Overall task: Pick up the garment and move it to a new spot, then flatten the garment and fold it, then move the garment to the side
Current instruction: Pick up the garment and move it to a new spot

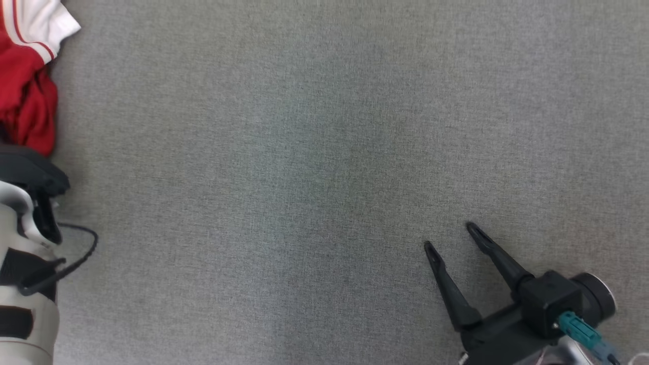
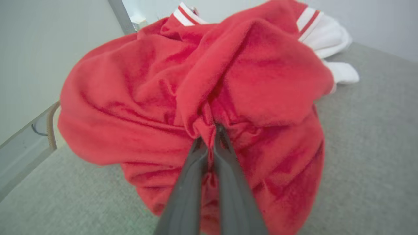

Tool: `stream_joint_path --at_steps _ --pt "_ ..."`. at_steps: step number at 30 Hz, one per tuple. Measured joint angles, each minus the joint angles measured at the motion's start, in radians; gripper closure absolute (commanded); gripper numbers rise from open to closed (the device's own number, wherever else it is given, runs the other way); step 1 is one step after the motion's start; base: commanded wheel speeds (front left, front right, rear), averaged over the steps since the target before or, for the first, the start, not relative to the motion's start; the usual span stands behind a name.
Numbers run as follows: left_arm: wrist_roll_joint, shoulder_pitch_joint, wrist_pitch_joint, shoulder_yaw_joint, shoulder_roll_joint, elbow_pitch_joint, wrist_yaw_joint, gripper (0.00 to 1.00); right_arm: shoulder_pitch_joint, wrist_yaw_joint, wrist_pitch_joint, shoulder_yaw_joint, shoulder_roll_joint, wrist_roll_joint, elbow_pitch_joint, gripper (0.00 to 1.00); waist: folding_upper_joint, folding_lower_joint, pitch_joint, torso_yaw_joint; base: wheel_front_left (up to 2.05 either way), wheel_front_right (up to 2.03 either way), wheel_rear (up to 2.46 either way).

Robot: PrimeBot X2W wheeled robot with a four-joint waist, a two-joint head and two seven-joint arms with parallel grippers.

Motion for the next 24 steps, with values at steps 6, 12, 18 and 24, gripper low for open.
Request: stream_joint_path --at_steps 6,12,18,24 --pt "-0.069 -0.025 -0.05 0.067 0.014 -0.118 -0.093 1.0 -0.061 0.0 -0.042 0.035 0.026 0.018 0.055 0.0 -0.0001 -0.0002 -0.033 -0.002 0.0 0.0 0.0" --pt "-0.124 -0.03 -0.052 0.097 0.06 -0.258 -0.151 1.0 -0.123 0.0 -0.123 0.072 0.07 0.053 0.169 0.0 -0.0002 -0.0003 -0.084 -0.011 0.0 0.0 0.0" --pt "-0.231 -0.065 0.071 -0.012 0.074 -0.435 -0.162 1.0 -0.164 0.0 -0.216 0.097 0.108 0.094 0.294 0.0 -0.0001 -0.0002 -0.165 -0.025 0.0 0.0 0.0" --pt "-0.365 -0.053 0.222 -0.106 0.078 -0.644 -0.162 1.0 -0.179 0.0 -0.294 0.108 0.131 0.132 0.395 0.0 -0.0001 -0.0003 -0.264 -0.044 0.0 0.0 0.0"
